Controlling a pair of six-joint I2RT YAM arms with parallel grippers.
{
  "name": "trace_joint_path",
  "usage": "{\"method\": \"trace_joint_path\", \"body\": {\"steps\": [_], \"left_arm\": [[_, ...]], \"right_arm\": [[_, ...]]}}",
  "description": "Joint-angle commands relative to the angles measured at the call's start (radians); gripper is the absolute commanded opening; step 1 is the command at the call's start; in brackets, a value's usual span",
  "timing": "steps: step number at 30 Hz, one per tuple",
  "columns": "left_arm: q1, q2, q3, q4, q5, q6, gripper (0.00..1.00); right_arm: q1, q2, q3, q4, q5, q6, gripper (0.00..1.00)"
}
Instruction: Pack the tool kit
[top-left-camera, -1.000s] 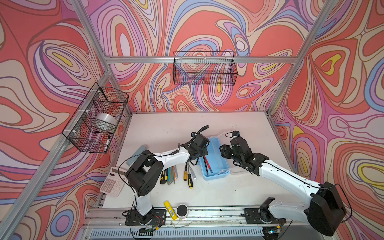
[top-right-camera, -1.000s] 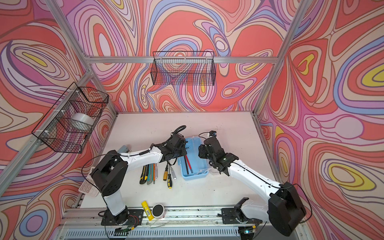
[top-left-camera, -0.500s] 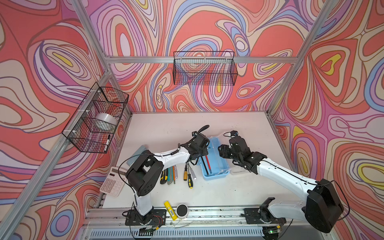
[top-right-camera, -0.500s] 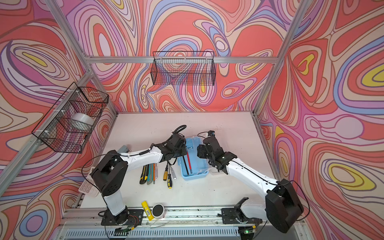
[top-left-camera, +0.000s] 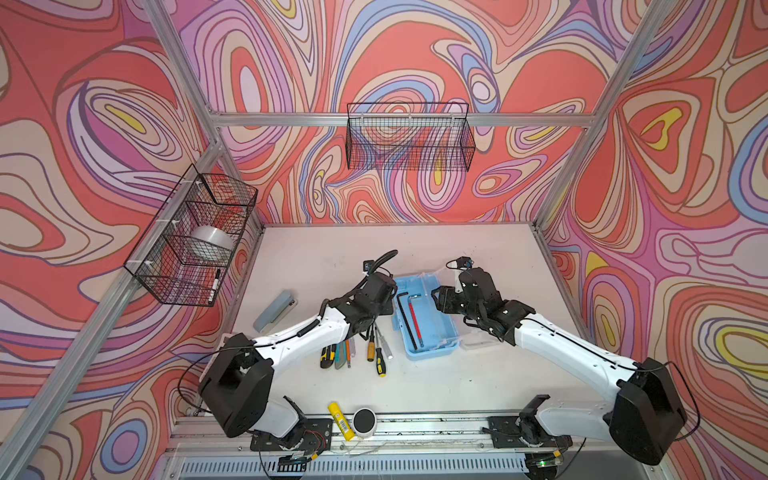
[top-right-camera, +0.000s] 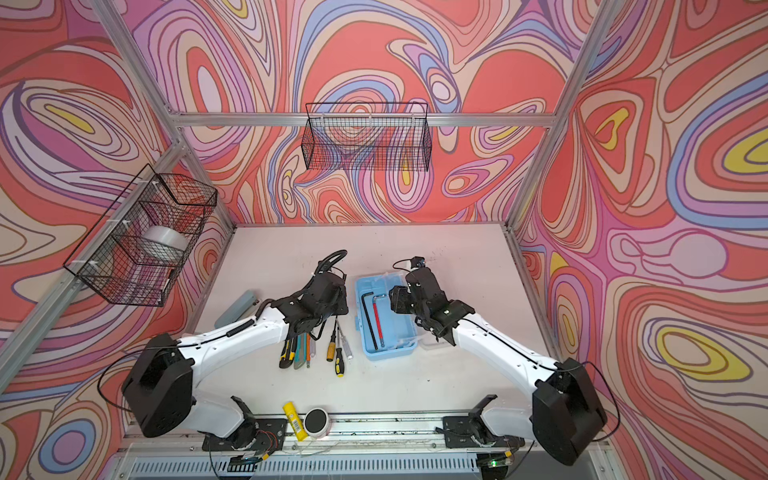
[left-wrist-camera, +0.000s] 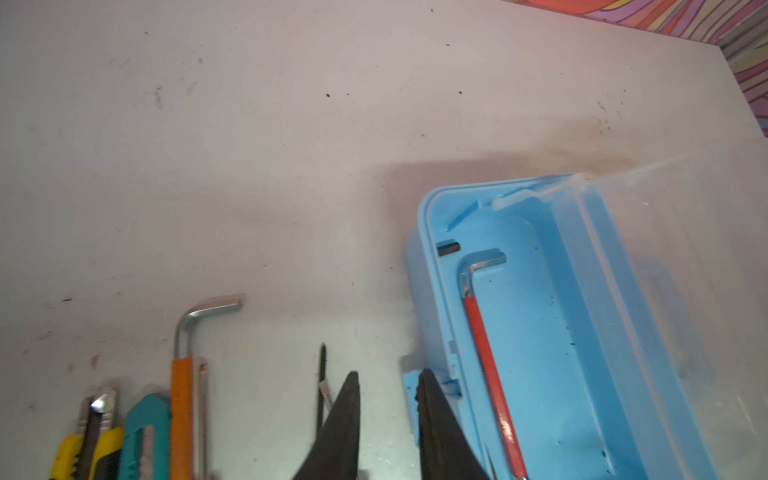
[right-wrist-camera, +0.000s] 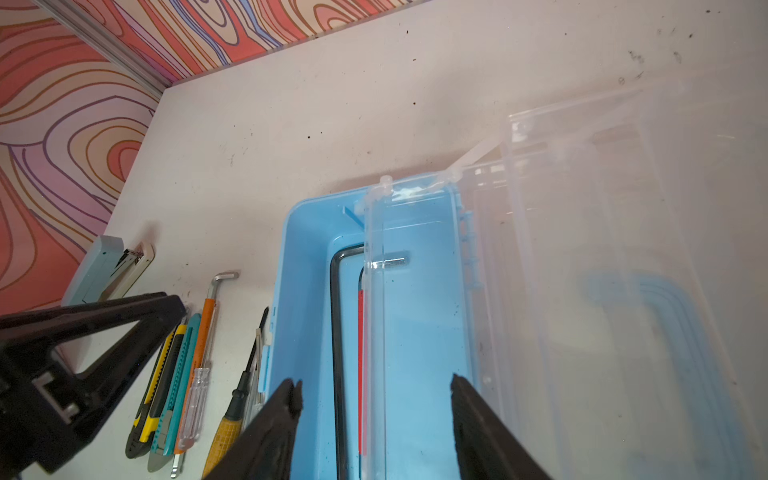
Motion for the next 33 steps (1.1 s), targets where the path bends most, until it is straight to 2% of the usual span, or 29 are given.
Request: {"method": "trace_joint_path", "body": {"steps": [1,5,15,20,27,33], "left_arm": [[0.11,-0.013,-0.08,-0.054,0.001,0.036,0.22],[0.162,0.004,-0.113,-0.05,0.027,0.042,0.15],[0.174,0.088,-0.156,-0.05,0.037,0.006,0.1],[0.178,0.092,-0.166,-0.068,0.018,0.002,0.1],[0.179,0.08,-0.188,-0.079,0.001,-0.007,0.17],[0.182,0.083,-0.193,-0.082,-0.003,-0.009,0.17]], "right_arm": [[-0.006,0.01,0.01,0.03,-0.012,0.001,0.59],[-0.006,0.037,0.014,0.028,-0.016,0.018,0.57],[-0.006,0.048,0.002,0.044,-0.019,0.031,0.56],[-0.006,0.055,-0.001,0.044,-0.021,0.032,0.56],[-0.006,0.063,-0.008,0.049,-0.023,0.03,0.56],[-0.006,0.061,-0.015,0.049,-0.024,0.03,0.56]]}}
